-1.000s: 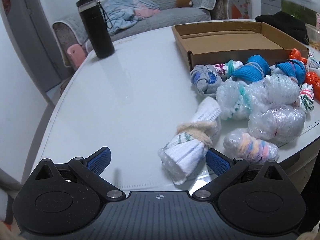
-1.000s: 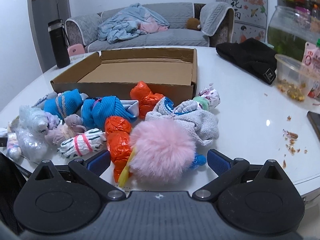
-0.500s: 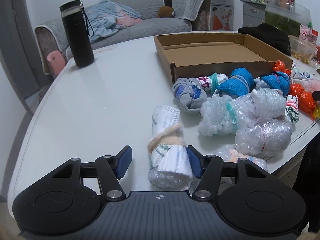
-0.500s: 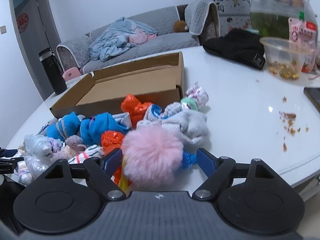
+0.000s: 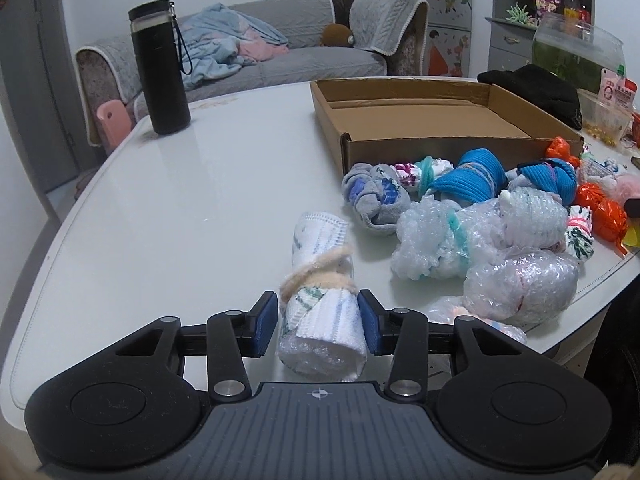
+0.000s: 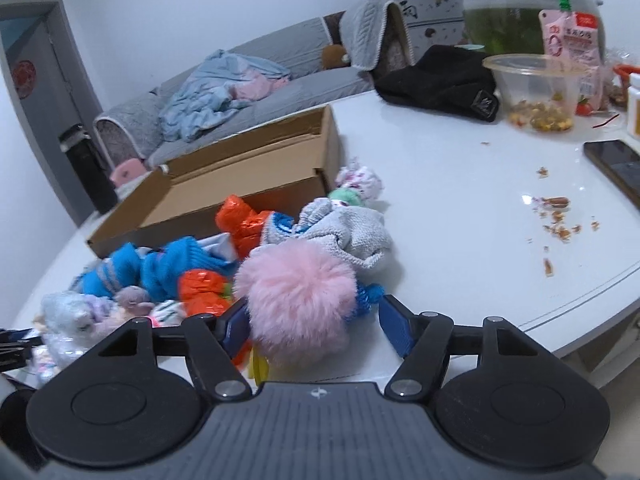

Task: Organize objects
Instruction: 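Grasp the white towel roll with the left gripper while the right grasps the pink pom-pom bundle, then carry both bundles into the tray and open both grippers to release them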

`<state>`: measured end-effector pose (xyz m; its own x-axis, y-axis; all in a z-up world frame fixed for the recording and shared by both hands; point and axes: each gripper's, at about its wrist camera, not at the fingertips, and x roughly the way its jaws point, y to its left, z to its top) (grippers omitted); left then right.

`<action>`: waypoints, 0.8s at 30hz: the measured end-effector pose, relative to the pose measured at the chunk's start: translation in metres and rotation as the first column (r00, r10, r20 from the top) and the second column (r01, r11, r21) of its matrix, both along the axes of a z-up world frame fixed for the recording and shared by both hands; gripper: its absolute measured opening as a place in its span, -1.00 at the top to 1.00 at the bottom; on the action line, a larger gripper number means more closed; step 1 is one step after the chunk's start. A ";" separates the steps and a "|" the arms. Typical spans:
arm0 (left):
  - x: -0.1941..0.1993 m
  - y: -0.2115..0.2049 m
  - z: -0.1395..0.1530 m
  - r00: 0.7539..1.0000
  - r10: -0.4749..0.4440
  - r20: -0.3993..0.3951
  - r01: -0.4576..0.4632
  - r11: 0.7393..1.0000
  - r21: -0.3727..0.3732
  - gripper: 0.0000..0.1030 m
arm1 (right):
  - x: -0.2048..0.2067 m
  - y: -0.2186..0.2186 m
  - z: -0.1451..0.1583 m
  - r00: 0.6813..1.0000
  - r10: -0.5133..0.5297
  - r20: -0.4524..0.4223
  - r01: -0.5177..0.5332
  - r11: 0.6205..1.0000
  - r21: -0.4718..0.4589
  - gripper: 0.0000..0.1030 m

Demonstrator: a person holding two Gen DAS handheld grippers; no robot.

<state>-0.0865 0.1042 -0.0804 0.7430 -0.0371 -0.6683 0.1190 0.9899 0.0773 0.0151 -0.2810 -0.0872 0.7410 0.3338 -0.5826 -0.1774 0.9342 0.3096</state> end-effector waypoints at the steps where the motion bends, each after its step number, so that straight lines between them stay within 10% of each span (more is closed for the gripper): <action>1: 0.000 0.000 0.000 1.000 0.004 -0.001 -0.004 1.000 -0.001 0.00 | 0.000 -0.001 0.000 1.000 -0.003 0.001 0.003 1.000 0.002 -0.21; 24: -0.010 0.013 0.019 0.997 0.066 0.028 -0.065 0.997 -0.038 0.19 | -0.021 0.008 0.027 0.981 0.106 0.159 -0.091 0.991 -0.098 0.30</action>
